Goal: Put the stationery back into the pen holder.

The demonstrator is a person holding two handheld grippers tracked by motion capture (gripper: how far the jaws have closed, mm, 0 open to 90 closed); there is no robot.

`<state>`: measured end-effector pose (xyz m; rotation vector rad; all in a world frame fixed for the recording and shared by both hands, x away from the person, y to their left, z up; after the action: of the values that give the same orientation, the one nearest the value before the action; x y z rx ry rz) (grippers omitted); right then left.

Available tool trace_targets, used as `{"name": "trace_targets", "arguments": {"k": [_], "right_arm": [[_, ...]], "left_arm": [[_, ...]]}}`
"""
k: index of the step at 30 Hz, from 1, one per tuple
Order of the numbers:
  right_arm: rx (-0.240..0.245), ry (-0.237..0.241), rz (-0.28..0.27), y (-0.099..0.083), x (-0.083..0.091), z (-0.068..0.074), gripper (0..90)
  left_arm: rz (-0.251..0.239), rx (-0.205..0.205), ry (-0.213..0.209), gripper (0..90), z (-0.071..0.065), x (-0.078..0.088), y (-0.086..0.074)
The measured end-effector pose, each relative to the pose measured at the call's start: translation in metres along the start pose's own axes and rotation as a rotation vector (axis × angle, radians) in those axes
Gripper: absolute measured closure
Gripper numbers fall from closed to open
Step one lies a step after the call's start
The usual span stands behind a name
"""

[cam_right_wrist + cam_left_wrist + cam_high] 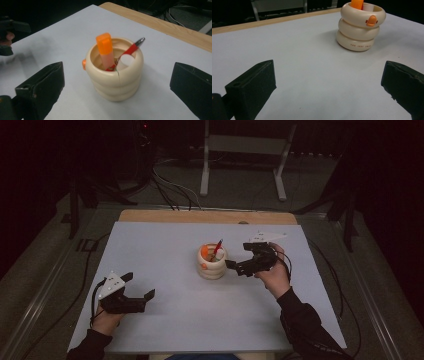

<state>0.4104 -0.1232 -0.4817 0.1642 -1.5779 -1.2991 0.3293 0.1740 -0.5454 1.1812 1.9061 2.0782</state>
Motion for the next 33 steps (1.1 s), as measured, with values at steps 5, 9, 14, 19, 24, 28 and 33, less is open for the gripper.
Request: {"name": "trace_targets", "arguments": {"k": [5,9,14,19,24,28,33], "right_arm": [[-0.006,0.005,0.004,-0.015,-0.002,-0.001,0.0],[-0.004,0.0,0.027,-0.032,-0.004,-0.001,0.0],[-0.019,0.012,0.028,-0.048,-0.004,-0.002,0.0],[-0.034,0.009,0.017,-0.063,0.001,-0.005,0.0],[-0.029,0.0,0.014,-0.076,0.008,-0.009,0.0],[-0.045,-0.017,0.028,-0.088,0.012,-0.014,0.0],[-0.048,-0.023,0.037,-0.1,0.018,-0.017,0.0]], "left_arm": [[0.0,-0.001,-0.001,0.2,0.0,0.0,0.0],[-0.003,-0.007,-0.005,0.2,-0.001,0.0,0.001],[-0.003,-0.008,-0.005,0.2,-0.001,0.0,0.001],[-0.005,-0.006,-0.008,0.2,-0.002,0.001,0.001],[-0.001,-0.012,-0.008,0.2,-0.002,0.0,0.0],[-0.001,-0.012,-0.009,0.2,-0.003,0.0,0.0],[-0.004,-0.009,-0.014,0.2,-0.003,0.001,0.001]]}}
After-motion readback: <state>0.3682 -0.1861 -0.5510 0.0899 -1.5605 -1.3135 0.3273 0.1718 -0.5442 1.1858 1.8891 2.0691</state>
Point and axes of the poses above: each handheld gripper's, and its own axes: x roughly backward along the jaws, y roughly out of its top, z roughly to its left, the point moved 10 cm from there along -x, roughly forward along the jaws, and after that the axes turned 5 degrees about z, right-handed, at the moved point
